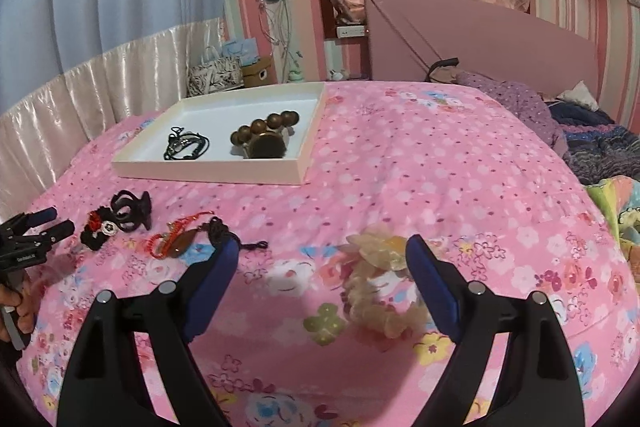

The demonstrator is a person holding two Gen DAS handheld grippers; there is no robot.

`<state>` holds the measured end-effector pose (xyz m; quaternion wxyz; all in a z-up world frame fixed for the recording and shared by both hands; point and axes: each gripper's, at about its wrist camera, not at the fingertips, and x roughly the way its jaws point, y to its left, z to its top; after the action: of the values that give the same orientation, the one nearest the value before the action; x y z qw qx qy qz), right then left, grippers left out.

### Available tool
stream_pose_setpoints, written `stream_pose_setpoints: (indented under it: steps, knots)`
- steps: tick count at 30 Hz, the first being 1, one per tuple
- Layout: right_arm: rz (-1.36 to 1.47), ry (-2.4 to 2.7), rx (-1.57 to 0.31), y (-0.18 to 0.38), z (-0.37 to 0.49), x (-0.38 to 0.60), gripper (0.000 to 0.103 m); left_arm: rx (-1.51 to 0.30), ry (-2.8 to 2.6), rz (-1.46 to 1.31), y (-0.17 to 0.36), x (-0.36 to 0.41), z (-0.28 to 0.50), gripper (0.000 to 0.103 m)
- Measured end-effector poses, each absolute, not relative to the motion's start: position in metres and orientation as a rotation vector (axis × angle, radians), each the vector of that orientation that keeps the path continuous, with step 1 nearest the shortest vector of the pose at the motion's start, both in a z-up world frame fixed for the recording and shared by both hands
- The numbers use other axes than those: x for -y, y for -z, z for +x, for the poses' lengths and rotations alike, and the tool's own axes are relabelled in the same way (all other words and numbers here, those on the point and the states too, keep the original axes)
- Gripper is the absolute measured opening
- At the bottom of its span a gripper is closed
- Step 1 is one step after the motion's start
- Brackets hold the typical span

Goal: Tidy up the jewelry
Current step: 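Move both grippers back toward the red-and-black hair ties on the bedspread, then grasp the red knot charm with the left gripper while the right gripper grasps the black knotted cord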

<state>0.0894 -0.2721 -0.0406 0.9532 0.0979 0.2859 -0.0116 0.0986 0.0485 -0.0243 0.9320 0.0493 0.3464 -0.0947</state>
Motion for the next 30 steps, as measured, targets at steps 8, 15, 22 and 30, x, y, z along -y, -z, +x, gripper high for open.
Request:
stream_pose_setpoints:
  steps: [8,15,22,30]
  knots:
    - [0.214,0.043,-0.591,0.040,0.088,0.292,0.084,-0.759,0.234,0.071,0.028,-0.056,0.122,0.067]
    - [0.213,-0.048,-0.602,0.033,0.116,0.266,0.084,-0.806,0.306,0.081,0.038,-0.030,0.144,0.044]
    - [0.211,-0.097,-0.618,0.036,0.134,0.241,0.084,-0.813,0.326,0.027,0.040,-0.036,0.147,0.017]
    - [0.206,-0.108,-0.650,0.042,0.144,0.233,0.084,-0.740,0.323,-0.019,0.022,-0.054,0.135,0.012]
